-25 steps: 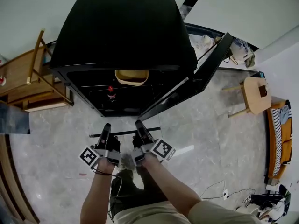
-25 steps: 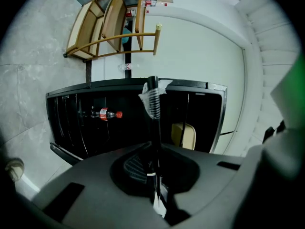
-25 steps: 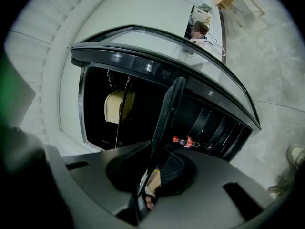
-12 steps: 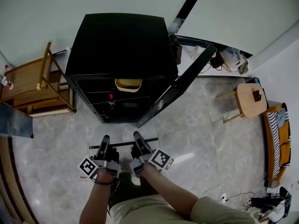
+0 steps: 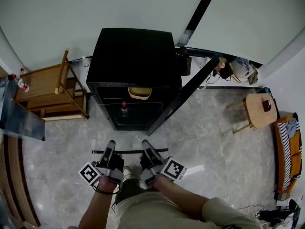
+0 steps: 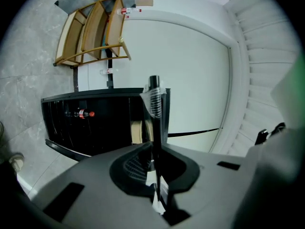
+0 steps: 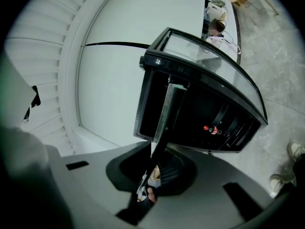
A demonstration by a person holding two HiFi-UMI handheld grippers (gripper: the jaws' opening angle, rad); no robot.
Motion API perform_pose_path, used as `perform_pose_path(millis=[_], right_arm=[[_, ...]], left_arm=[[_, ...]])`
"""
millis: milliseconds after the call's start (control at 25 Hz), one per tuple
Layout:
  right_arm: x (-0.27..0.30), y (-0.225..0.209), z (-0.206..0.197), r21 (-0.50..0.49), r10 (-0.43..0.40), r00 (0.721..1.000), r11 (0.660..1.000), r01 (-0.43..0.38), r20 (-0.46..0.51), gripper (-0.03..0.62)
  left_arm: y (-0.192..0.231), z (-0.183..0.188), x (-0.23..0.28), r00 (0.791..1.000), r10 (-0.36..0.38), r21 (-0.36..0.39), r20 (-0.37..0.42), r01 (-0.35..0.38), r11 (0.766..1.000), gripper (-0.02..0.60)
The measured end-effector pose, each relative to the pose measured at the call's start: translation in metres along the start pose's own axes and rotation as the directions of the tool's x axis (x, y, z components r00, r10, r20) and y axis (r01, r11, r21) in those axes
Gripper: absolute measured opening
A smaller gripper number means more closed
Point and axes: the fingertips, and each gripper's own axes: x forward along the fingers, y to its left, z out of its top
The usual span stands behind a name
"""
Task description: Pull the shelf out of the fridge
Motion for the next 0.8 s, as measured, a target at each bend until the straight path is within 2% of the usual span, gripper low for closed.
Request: perform_pose_path(millis=[200, 400, 800], right_arm=[[-0.008, 0.059, 0.013, -0.049, 0.086, 0.996, 0.995, -0.086, -0.006, 0.021], [-0.011, 0.101, 0.034, -0.055, 0.141, 0.990, 0.989, -0.140, 0.018, 0.018], [0.006, 0.184, 0.089, -0.037, 0.259, 0.962, 0.966, -0.257, 0.088, 0.015]], left_arm=[[-0.057, -0.002, -0.004, 0.999, -0.036, 0.025, 0.000, 0.036, 0.999, 0.017], [-0.106, -0.001, 0.007, 0.995, -0.098, 0.056, -0.006, 0.098, 0.994, 0.017], [-0.206, 0.014, 0.051, 0.971, -0.235, 0.107, -0.040, 0.238, 0.965, 0.017]])
